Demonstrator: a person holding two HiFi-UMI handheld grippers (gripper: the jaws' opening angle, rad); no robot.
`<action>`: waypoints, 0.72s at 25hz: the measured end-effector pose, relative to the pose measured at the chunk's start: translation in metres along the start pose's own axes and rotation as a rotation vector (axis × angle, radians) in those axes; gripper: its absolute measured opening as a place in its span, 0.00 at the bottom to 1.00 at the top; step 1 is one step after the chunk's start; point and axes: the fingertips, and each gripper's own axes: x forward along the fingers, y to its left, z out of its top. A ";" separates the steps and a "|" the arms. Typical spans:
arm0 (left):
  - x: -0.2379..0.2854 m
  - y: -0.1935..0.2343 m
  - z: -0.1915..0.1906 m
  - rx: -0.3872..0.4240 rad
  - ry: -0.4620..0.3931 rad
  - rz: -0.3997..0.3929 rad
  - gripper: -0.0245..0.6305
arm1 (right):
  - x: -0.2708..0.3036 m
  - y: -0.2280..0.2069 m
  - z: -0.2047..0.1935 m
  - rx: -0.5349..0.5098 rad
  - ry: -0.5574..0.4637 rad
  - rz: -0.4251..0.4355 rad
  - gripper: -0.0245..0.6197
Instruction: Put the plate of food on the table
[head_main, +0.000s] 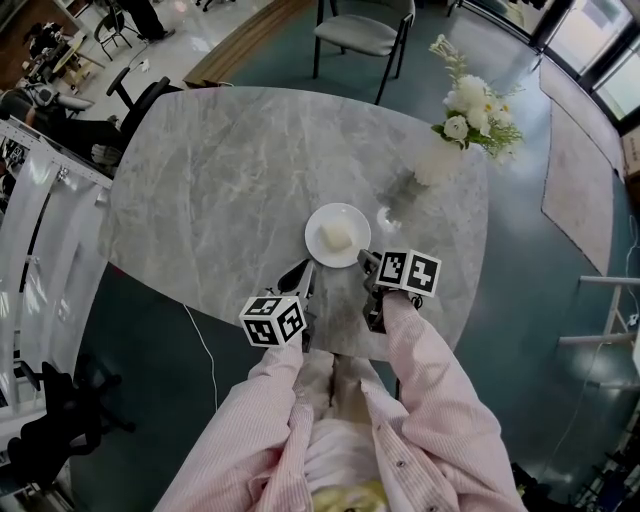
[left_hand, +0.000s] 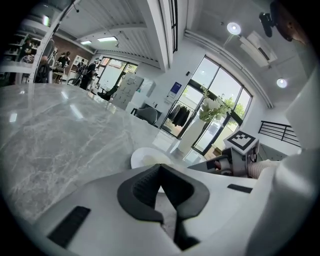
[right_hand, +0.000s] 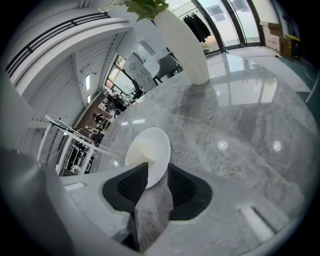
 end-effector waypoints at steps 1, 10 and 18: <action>-0.001 -0.002 0.001 0.005 -0.003 -0.005 0.02 | -0.003 0.001 0.001 -0.016 -0.002 0.001 0.22; -0.021 -0.026 0.016 0.079 -0.028 -0.066 0.02 | -0.033 0.025 0.004 -0.210 -0.039 0.072 0.06; -0.043 -0.044 0.042 0.156 -0.096 -0.101 0.02 | -0.064 0.067 0.012 -0.350 -0.106 0.265 0.05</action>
